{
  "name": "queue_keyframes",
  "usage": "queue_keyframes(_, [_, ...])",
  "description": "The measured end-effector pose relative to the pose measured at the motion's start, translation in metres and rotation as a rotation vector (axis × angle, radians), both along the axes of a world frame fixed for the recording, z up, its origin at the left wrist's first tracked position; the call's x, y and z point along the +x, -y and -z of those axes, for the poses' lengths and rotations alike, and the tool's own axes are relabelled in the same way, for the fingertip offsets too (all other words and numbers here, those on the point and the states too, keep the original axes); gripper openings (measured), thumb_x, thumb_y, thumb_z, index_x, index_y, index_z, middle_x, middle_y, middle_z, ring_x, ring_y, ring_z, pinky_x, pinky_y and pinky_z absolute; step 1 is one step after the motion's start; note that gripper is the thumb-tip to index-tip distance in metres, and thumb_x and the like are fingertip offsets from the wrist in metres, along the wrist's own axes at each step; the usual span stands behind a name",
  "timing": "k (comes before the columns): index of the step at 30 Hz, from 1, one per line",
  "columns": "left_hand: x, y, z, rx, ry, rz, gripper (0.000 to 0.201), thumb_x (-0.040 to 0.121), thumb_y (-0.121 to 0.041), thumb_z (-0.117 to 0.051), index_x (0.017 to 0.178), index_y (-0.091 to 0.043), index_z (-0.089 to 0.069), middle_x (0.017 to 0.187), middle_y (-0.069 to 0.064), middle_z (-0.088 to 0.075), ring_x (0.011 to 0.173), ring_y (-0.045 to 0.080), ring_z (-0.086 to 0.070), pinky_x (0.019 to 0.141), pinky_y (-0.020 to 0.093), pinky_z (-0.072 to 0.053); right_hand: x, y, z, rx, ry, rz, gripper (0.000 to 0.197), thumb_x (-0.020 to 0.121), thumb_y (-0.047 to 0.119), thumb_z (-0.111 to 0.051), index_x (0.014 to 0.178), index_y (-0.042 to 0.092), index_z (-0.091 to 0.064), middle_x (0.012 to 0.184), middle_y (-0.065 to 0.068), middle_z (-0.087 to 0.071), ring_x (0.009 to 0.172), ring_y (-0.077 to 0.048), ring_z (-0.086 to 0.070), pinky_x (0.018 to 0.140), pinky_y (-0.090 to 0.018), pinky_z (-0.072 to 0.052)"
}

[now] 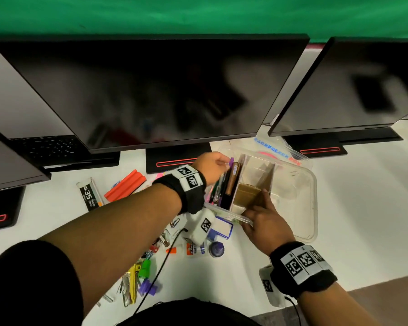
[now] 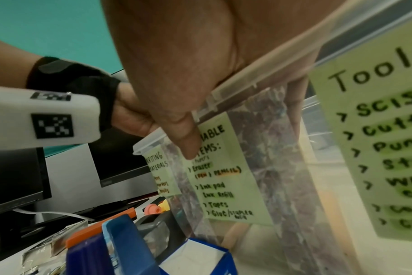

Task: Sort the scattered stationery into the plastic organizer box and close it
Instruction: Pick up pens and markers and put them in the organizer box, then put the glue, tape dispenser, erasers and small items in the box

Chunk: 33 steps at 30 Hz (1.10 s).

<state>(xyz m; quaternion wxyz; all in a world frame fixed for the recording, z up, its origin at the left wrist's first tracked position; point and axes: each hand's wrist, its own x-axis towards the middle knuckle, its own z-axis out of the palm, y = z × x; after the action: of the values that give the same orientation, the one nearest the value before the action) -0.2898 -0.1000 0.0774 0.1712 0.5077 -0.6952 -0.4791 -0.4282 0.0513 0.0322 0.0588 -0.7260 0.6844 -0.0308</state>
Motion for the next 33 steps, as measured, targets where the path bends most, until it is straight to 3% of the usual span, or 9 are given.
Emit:
queue_keyframes(3, [0.041, 0.011, -0.004, 0.009, -0.055, -0.06, 0.02, 0.088, -0.006, -0.057, 0.105, -0.011, -0.067, 0.077, -0.003, -0.064, 0.07, 0.009, -0.059, 0.069, 0.022, -0.047, 0.0, 0.0, -0.001, -0.003, -0.005, -0.017, 0.033, 0.078, 0.04, -0.045, 0.081, 0.025, -0.074, 0.065, 0.003, -0.068, 0.093, -0.024, -0.067, 0.114, -0.038, -0.006])
queue_keyframes(5, [0.078, 0.018, 0.001, 0.01, 0.004, -0.103, 0.017, 0.088, -0.007, -0.057, 0.099, -0.017, -0.065, 0.072, -0.005, -0.062, 0.065, 0.01, -0.058, 0.059, 0.02, -0.046, 0.003, 0.0, 0.002, 0.018, 0.019, 0.003, 0.033, 0.075, 0.042, -0.048, 0.085, 0.023, -0.073, 0.075, 0.002, -0.069, 0.093, -0.024, -0.065, 0.113, -0.042, -0.016])
queue_keyframes(9, [0.146, 0.021, 0.022, -0.004, 0.238, -0.117, 0.019, 0.085, -0.01, -0.059, 0.103, -0.013, -0.067, 0.105, 0.008, -0.069, 0.092, 0.019, -0.061, 0.078, 0.026, -0.046, 0.031, -0.004, -0.011, -0.06, 0.158, 0.235, 0.038, 0.069, 0.043, -0.049, 0.09, 0.018, -0.069, 0.097, -0.005, -0.067, 0.106, -0.037, -0.055, 0.079, -0.042, -0.05])
queue_keyframes(12, [0.185, 0.012, 0.039, -0.04, 0.437, -0.02, 0.025, 0.086, -0.009, -0.06, 0.11, -0.005, -0.065, 0.129, 0.01, -0.06, 0.121, 0.023, -0.054, 0.1, 0.026, -0.039, 0.068, -0.006, -0.028, -0.233, 0.139, 0.212, 0.031, 0.07, 0.038, -0.046, 0.078, 0.019, -0.069, 0.085, -0.002, -0.069, 0.087, -0.033, -0.059, 0.068, -0.036, -0.046])
queue_keyframes(15, [0.215, 0.002, 0.055, -0.054, 0.567, 0.014, 0.025, 0.087, -0.011, -0.058, 0.111, -0.007, -0.062, 0.134, 0.006, -0.056, 0.122, 0.024, -0.053, 0.097, 0.023, -0.038, 0.099, 0.002, -0.029, -0.147, 0.246, 0.031, 0.022, 0.076, 0.025, -0.048, 0.075, 0.014, -0.066, 0.078, -0.004, -0.066, 0.073, -0.028, -0.062, 0.063, -0.025, -0.042])
queue_keyframes(18, [0.237, -0.001, 0.067, -0.038, 0.65, 0.025, 0.025, 0.086, -0.018, -0.06, 0.11, -0.011, -0.061, 0.127, 0.009, -0.06, 0.115, 0.027, -0.056, 0.096, 0.029, -0.042, 0.127, 0.016, -0.016, 0.105, 0.274, -0.11, 0.021, 0.081, 0.015, -0.056, 0.098, 0.01, -0.069, 0.1, -0.008, -0.067, 0.094, -0.026, -0.063, 0.08, -0.024, -0.047])
queue_keyframes(22, [0.266, -0.009, 0.072, -0.048, 0.715, 0.001, 0.032, 0.087, -0.021, -0.058, 0.119, -0.018, -0.06, 0.13, 0.009, -0.055, 0.123, 0.027, -0.05, 0.106, 0.033, -0.038, 0.156, 0.05, 0.004, 0.275, 0.117, -0.098, 0.035, 0.087, 0.02, -0.052, 0.119, 0.008, -0.059, 0.12, -0.008, -0.058, 0.12, -0.025, -0.049, 0.1, -0.029, -0.038])
queue_keyframes(29, [0.307, -0.016, 0.08, -0.071, 0.676, -0.119, 0.042, 0.083, -0.015, -0.057, 0.125, -0.021, -0.056, 0.135, 0.007, -0.048, 0.128, 0.025, -0.044, 0.11, 0.034, -0.036, 0.169, 0.096, 0.025, 0.493, -0.166, 0.218, 0.065, 0.088, 0.037, -0.051, 0.138, 0.0, -0.033, 0.145, -0.02, -0.033, 0.131, -0.039, -0.032, 0.11, -0.046, -0.031])
queue_keyframes(33, [0.317, -0.008, 0.081, -0.011, 0.716, -0.118, 0.059, 0.084, -0.015, -0.055, 0.139, -0.027, -0.038, 0.145, 0.008, -0.034, 0.135, 0.028, -0.034, 0.111, 0.039, -0.036, 0.176, 0.104, 0.039, 0.584, -0.108, 0.372, 0.08, 0.086, 0.038, -0.053, 0.144, -0.002, -0.015, 0.15, -0.021, -0.024, 0.134, -0.041, -0.028, 0.109, -0.053, -0.031])
